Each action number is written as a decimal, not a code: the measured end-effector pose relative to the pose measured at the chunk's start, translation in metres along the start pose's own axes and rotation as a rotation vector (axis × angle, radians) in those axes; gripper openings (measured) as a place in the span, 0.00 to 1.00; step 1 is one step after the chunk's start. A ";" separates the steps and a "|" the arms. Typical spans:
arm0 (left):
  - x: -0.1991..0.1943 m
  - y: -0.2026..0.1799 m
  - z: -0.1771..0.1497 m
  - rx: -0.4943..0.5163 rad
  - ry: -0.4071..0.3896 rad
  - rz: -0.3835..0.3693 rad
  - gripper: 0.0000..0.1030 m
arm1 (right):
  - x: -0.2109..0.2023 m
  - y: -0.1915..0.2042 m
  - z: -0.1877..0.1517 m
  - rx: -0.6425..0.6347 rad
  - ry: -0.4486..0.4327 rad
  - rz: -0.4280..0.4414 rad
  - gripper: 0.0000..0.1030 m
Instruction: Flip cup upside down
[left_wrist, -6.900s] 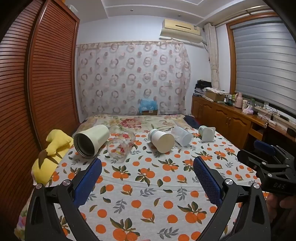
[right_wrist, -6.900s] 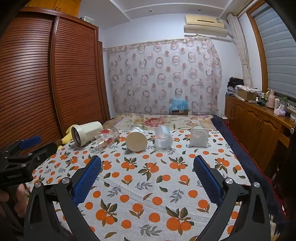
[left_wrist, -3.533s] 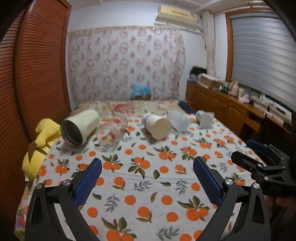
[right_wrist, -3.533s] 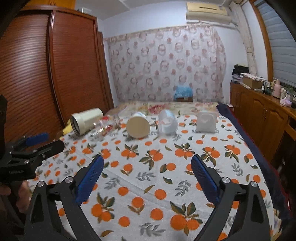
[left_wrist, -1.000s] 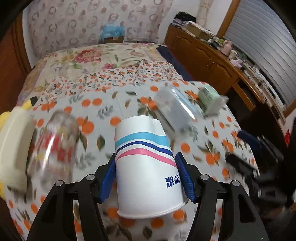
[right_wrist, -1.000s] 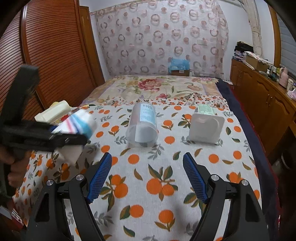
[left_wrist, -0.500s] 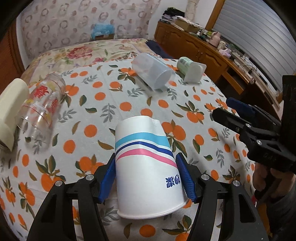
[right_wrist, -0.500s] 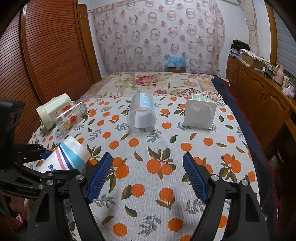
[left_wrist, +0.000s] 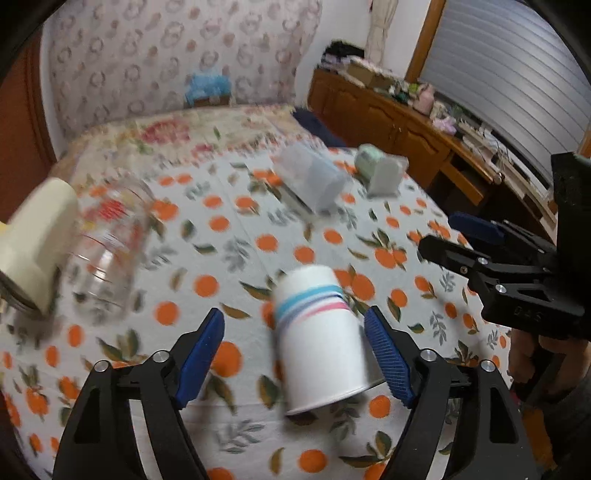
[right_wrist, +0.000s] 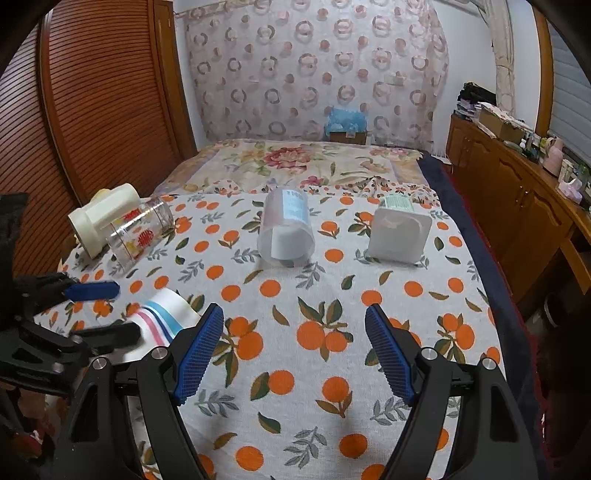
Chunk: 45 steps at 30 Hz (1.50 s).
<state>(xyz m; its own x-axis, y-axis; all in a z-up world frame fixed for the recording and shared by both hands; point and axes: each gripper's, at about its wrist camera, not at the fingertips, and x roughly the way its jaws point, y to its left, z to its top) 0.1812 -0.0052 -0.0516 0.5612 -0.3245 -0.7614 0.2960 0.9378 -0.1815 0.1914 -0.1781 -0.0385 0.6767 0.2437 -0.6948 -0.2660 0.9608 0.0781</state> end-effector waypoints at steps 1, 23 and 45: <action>-0.006 0.003 0.000 0.000 -0.021 0.012 0.79 | -0.001 0.003 0.002 -0.003 0.002 0.003 0.79; -0.068 0.107 -0.041 -0.162 -0.259 0.246 0.84 | 0.045 0.087 0.025 -0.028 0.185 0.138 0.79; -0.065 0.110 -0.049 -0.188 -0.258 0.220 0.84 | 0.101 0.068 0.015 0.261 0.509 0.216 0.79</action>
<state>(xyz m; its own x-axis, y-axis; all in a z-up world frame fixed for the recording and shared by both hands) 0.1396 0.1253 -0.0522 0.7784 -0.1113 -0.6178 0.0134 0.9869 -0.1610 0.2522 -0.0863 -0.0925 0.1960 0.4048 -0.8932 -0.1396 0.9131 0.3832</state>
